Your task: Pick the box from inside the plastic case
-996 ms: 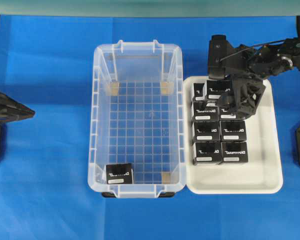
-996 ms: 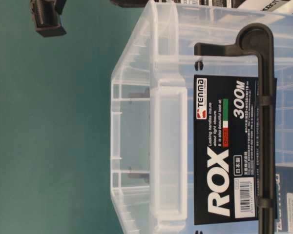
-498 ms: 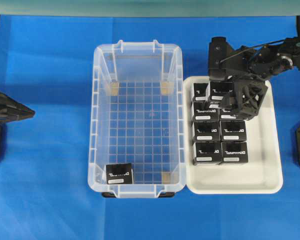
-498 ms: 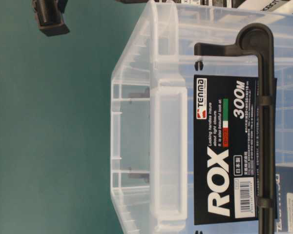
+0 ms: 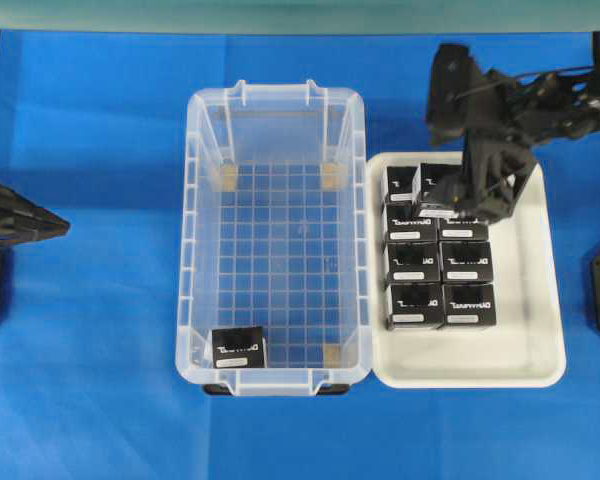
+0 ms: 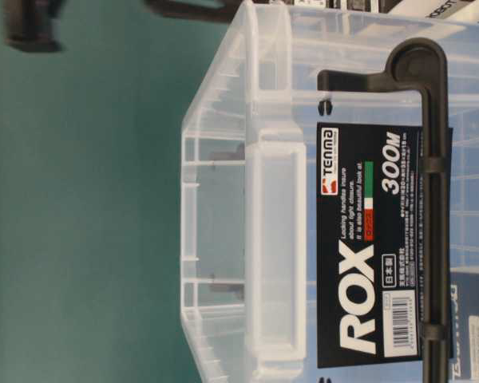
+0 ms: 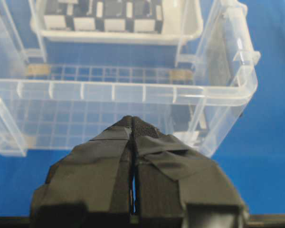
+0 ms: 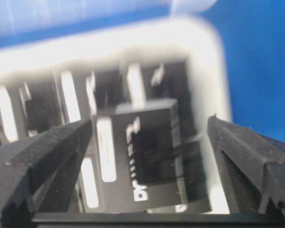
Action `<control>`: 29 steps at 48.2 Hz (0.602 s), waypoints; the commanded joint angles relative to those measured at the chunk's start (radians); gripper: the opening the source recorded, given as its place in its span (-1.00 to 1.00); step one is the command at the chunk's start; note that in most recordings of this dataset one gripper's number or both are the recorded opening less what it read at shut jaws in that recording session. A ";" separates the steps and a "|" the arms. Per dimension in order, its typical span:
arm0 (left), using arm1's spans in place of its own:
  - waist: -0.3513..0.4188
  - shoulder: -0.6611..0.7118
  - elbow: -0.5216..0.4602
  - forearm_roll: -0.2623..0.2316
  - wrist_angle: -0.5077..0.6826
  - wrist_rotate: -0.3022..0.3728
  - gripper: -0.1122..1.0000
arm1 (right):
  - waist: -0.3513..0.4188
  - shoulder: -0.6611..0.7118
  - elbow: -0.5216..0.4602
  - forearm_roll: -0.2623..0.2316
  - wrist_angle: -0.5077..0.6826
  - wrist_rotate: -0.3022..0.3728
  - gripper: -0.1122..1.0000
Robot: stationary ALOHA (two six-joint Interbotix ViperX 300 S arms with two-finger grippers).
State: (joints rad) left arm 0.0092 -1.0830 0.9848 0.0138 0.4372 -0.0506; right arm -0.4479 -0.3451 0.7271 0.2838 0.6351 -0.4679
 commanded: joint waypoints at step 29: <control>0.006 0.005 -0.018 0.003 -0.005 0.003 -0.87 | 0.132 -0.449 0.074 0.018 -0.311 0.104 0.95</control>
State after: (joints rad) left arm 0.0153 -1.0830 0.9848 0.0153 0.4372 -0.0506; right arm -0.3329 -0.7624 0.7961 0.2976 0.3574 -0.3620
